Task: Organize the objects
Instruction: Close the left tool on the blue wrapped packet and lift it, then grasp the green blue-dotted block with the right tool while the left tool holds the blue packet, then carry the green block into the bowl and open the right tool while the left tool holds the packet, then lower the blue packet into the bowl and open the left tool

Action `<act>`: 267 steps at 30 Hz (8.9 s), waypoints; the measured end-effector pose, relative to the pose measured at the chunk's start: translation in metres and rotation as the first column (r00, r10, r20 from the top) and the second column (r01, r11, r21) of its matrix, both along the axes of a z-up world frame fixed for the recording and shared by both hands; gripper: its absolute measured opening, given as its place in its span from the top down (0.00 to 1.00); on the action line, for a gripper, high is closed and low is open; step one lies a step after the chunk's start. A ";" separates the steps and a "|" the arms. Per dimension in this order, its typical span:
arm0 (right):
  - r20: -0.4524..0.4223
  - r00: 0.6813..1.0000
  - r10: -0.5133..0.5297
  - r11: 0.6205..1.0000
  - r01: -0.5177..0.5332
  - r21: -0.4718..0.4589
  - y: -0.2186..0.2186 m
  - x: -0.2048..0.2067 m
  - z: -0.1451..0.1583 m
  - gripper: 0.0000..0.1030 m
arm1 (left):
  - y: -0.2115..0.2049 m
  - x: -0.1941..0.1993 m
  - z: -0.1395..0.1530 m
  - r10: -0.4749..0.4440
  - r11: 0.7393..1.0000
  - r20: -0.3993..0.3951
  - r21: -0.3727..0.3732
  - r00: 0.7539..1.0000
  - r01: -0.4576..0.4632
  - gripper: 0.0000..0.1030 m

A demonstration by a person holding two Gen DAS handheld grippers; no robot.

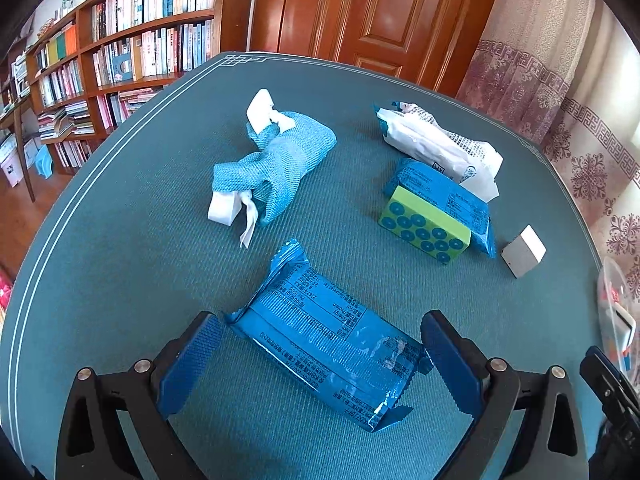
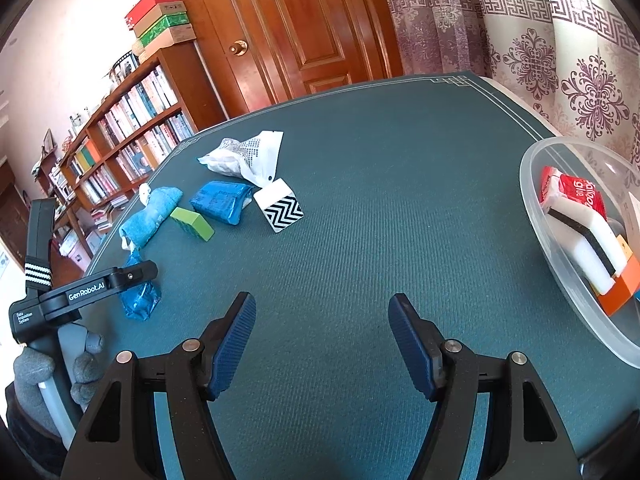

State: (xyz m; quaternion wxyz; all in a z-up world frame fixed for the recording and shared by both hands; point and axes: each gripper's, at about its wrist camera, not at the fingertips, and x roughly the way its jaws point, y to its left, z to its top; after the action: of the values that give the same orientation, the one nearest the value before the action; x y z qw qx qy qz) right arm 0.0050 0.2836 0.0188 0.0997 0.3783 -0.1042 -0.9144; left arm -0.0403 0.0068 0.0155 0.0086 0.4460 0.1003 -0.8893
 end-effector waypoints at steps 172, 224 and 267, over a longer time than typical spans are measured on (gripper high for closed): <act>-0.004 0.997 -0.072 0.996 0.072 0.044 -0.042 -0.009 0.003 0.38 | 0.020 0.053 0.031 -0.193 0.952 -0.132 -0.265 0.972 0.153 0.58; -0.161 0.884 -0.439 0.889 0.454 0.067 0.177 0.028 0.044 0.38 | 0.230 0.037 0.051 -0.561 0.791 -0.112 -0.367 0.820 0.490 0.58; -0.137 0.867 -0.480 0.868 0.492 0.074 0.210 0.056 0.021 0.35 | 0.358 0.004 0.073 -0.742 0.668 -0.163 -0.255 0.650 0.699 0.58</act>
State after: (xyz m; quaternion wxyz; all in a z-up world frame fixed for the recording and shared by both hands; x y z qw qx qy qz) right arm 0.0608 0.4932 0.0396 -0.1481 0.2919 -0.1414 -0.9343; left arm -0.0365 0.3648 0.0887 -0.3215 0.3291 -0.1615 -0.8731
